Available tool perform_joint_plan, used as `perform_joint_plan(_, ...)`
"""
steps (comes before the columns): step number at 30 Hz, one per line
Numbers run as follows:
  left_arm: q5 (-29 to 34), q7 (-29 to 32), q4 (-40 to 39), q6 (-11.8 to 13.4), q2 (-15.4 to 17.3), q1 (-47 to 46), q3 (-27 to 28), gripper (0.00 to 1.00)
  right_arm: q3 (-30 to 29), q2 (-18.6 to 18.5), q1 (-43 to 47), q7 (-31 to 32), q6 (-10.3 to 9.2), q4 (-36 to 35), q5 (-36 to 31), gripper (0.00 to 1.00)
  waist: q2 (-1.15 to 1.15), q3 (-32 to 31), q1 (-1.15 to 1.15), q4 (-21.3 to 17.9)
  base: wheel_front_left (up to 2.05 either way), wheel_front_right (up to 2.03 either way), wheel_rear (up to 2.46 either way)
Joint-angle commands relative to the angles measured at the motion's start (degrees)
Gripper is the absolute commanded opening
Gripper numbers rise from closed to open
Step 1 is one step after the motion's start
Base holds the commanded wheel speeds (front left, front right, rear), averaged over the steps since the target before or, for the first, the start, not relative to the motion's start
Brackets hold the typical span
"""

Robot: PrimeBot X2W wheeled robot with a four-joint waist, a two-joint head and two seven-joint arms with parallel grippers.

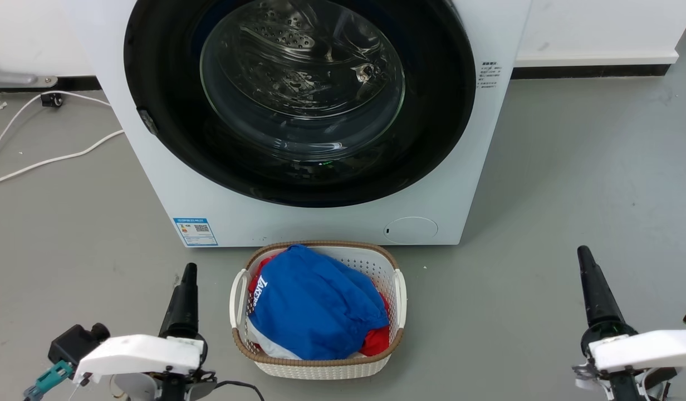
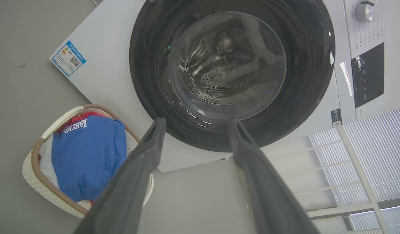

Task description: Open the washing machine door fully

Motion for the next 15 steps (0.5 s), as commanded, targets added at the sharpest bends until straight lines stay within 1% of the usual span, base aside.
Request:
perform_joint_plan(1,4.00,-0.79,-1.44,0.65,0.10,-0.40,-0.83,1.00,0.60,-0.12,-0.11,-0.79,0.10,-1.89,-4.14,1.00,0.00,0.01,0.00,-0.01,0.00,0.00,0.00)
perform_joint_plan(8,12.27,-2.31,-1.75,2.65,0.34,0.02,-2.61,1.00,1.95,-0.10,0.90,-2.29,0.10,-3.27,-13.16,1.00,0.00,0.02,0.00,0.03,0.00,0.00,0.00)
perform_joint_plan(15,18.25,-3.72,-2.51,4.49,0.87,0.35,-4.16,1.00,2.45,-0.07,1.72,-3.69,0.11,-4.74,-19.13,1.00,0.00,0.00,0.00,0.10,0.00,0.00,0.00)
